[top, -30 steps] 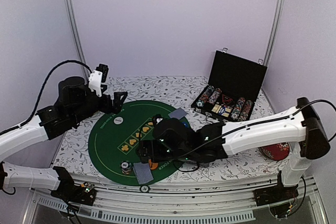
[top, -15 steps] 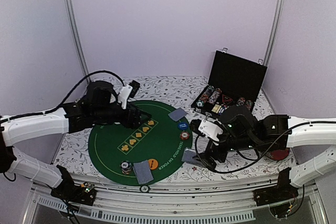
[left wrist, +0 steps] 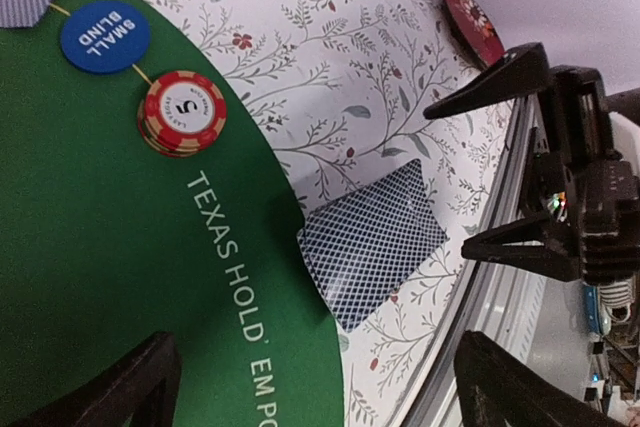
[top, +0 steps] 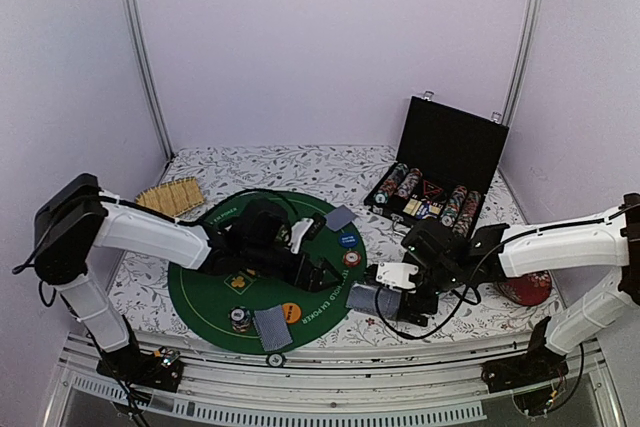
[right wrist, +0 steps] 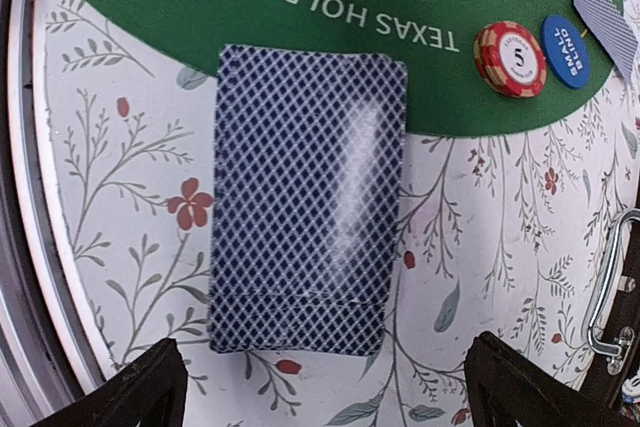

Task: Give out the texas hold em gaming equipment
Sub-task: Hold the face-down deck piles at the center of the board, then pick up the poker card from the face-down deck piles, then pass from the left arm to the right

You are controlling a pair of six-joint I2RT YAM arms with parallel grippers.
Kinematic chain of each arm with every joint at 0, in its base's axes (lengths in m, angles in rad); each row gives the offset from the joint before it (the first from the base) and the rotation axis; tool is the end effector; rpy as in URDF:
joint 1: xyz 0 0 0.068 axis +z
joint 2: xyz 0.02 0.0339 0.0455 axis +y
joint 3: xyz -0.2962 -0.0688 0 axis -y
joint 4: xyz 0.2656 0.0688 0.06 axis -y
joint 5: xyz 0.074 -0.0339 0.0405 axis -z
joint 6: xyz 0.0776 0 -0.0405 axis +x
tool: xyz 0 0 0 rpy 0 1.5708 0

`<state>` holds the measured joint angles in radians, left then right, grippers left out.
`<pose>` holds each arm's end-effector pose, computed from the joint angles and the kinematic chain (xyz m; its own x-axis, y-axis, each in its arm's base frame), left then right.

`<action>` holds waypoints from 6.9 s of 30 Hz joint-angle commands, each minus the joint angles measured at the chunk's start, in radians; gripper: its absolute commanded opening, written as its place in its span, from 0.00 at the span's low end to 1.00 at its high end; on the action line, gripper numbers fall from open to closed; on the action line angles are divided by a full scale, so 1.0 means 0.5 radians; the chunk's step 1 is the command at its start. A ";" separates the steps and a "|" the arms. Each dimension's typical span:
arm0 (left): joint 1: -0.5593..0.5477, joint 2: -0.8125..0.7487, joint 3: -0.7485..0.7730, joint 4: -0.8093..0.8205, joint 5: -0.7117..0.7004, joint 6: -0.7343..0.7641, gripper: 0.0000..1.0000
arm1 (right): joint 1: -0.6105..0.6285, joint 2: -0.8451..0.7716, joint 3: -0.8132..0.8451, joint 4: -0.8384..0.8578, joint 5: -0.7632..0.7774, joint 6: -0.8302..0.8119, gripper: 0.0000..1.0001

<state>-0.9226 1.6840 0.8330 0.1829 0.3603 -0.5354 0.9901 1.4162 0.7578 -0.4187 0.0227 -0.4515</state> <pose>0.2129 -0.3264 0.1568 -0.7875 0.2491 -0.5637 0.5945 0.5481 -0.5883 0.1622 0.2440 0.1576 -0.0726 -0.9057 -0.4177 -0.9576 0.1804 -0.2247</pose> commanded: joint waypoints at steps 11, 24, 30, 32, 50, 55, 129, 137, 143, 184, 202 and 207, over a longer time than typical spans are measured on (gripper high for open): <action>-0.111 0.393 0.121 0.244 0.077 -0.283 0.75 | -0.085 0.234 0.042 0.204 -0.268 -0.221 0.99; -0.123 0.644 0.243 0.249 0.130 -0.350 0.54 | -0.087 0.421 0.067 0.261 -0.412 -0.281 0.91; -0.142 0.745 0.321 0.230 0.173 -0.346 0.50 | -0.087 0.455 0.080 0.273 -0.407 -0.248 0.80; -0.146 0.770 0.347 0.215 0.169 -0.340 0.48 | -0.087 0.469 0.089 0.276 -0.396 -0.242 0.80; -0.215 0.711 0.424 -0.294 -0.192 -0.011 0.18 | -0.119 0.403 0.086 0.291 -0.290 -0.226 0.81; -0.206 0.638 0.367 -0.228 -0.196 -0.005 0.17 | -0.118 0.392 0.075 0.288 -0.278 -0.229 0.81; -0.124 0.462 0.040 0.403 0.206 0.049 0.18 | -0.138 0.102 0.101 0.114 -0.217 -0.205 0.99; -0.120 0.458 0.037 0.346 0.212 0.068 0.27 | -0.138 0.099 0.103 0.110 -0.208 -0.204 0.99; -0.119 0.482 0.046 0.323 0.226 0.072 0.32 | -0.137 0.099 0.106 0.114 -0.214 -0.204 0.99; -0.126 0.119 -0.103 0.558 0.284 0.438 0.00 | -0.421 -0.516 0.134 0.388 -0.613 0.234 0.99; -0.125 -0.537 -0.472 0.884 0.133 0.653 0.00 | -0.492 -0.109 0.458 0.295 -1.538 0.467 0.61; -0.127 -0.544 -0.475 0.890 0.095 0.620 0.00 | -0.490 -0.070 0.498 0.259 -1.600 0.446 0.02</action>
<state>-0.9882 1.4250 0.6064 0.6067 0.4339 -0.2283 0.7456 1.3727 0.9684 -0.2546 -0.7048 -0.2234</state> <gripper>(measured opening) 0.009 0.220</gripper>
